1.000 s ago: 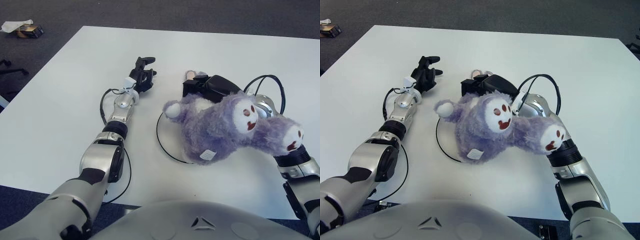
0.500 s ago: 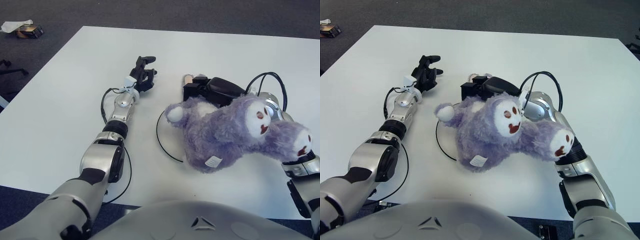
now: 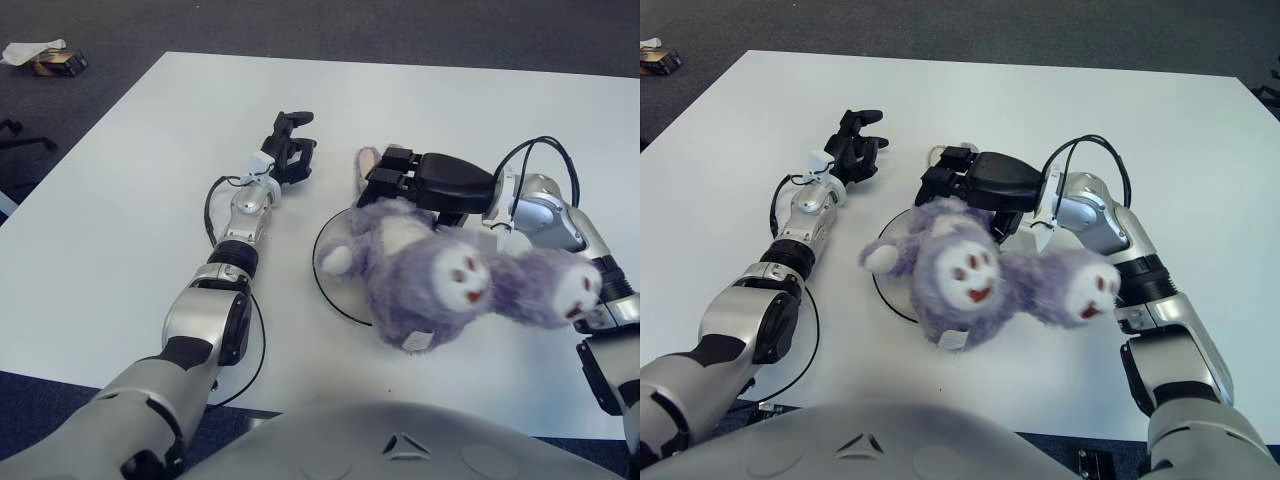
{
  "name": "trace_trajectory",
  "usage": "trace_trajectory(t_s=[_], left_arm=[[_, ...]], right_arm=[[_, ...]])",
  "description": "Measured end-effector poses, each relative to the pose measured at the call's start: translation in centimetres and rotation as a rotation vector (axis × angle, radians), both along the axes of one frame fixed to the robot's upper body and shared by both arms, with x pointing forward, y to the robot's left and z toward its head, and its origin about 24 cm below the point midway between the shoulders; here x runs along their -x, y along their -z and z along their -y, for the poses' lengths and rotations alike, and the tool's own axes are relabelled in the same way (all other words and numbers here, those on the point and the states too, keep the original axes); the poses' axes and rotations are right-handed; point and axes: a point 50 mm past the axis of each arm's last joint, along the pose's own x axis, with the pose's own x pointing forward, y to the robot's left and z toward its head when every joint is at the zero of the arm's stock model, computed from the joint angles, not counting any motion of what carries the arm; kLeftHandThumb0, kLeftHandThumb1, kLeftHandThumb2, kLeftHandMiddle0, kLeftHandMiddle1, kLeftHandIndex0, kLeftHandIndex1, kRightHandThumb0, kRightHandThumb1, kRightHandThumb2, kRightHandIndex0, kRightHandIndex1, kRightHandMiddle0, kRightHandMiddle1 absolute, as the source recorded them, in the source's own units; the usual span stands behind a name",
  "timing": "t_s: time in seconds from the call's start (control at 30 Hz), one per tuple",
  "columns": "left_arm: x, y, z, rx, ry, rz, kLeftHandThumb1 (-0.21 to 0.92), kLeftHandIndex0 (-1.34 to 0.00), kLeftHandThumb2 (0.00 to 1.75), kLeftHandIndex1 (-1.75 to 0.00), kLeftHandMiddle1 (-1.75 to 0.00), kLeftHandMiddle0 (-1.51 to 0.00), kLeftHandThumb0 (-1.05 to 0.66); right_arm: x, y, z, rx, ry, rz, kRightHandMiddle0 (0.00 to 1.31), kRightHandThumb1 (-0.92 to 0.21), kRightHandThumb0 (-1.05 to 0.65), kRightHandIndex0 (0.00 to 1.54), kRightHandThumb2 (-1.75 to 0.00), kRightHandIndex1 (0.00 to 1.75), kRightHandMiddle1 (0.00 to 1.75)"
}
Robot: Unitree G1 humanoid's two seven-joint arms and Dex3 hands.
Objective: Put the doll into the plate.
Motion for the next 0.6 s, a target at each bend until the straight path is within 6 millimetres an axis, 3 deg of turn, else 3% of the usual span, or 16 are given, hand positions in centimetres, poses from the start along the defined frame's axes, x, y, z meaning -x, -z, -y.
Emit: trace_trajectory(t_s=[0.6], left_arm=[[0.03,0.0,0.15,0.013,0.01,-0.001,0.67,0.0,0.8,-1.01,-1.13,-0.11,-0.68]], right_arm=[[-0.16,0.21,0.38,0.042,-0.005,0.083,0.0,-0.81,-0.97,0.0,-0.42,0.0,0.25]])
